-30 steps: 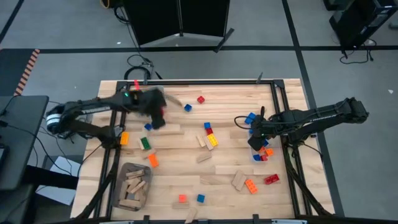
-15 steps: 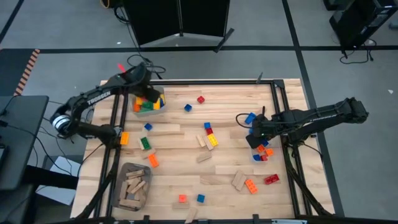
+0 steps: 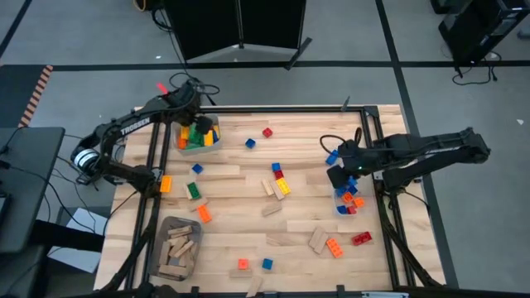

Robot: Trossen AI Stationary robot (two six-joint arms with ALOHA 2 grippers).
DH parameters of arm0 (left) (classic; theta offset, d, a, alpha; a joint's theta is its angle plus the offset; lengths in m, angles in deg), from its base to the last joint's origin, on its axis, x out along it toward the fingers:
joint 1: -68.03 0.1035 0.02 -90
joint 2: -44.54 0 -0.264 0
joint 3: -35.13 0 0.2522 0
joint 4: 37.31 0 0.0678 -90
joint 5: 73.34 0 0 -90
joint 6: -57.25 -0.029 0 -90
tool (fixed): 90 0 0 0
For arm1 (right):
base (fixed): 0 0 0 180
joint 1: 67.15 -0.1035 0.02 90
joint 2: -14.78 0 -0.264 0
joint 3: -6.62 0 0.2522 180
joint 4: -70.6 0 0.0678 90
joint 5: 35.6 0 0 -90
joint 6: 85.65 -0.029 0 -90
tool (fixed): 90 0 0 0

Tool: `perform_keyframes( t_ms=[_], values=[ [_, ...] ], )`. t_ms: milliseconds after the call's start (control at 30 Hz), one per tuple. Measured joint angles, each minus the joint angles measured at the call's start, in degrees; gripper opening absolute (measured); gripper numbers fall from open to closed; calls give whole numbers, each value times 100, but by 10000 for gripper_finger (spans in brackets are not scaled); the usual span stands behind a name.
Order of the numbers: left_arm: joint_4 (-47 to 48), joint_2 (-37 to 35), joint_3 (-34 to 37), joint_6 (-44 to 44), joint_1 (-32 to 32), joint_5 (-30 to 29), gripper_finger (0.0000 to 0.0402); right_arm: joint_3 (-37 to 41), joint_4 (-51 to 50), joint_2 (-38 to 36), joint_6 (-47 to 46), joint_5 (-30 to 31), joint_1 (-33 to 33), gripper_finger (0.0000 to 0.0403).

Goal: Sort blocks by size
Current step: Put the brown block into the black bin

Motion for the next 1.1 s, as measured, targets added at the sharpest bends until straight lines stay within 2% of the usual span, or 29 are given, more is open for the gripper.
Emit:
perform_keyframes(
  t_ms=[167,367,500,567,667,800,1100],
  values=[
    [16,-3,-187,-1,-10,0,301,-605,6,419,411,214,-288,200],
    [22,-6,-436,-3,-10,0,302,-1319,-96,1497,1205,214,-696,189],
    [-28,-6,-495,-6,-12,2,302,-1649,-259,2206,1687,-59,-994,188],
    [-49,-6,-495,-80,-12,2,302,-1686,-292,2470,1687,-388,-1129,188],
    [-70,-6,-495,-292,-12,2,302,-1686,-360,2826,1253,-1032,-1346,189],
    [-68,-8,-495,-333,-14,2,303,-1686,-364,3229,110,-1678,-1770,188],
    [-66,-8,-495,-325,-14,2,303,-1661,-168,3647,-2422,-1610,-3008,210]
  ],
)
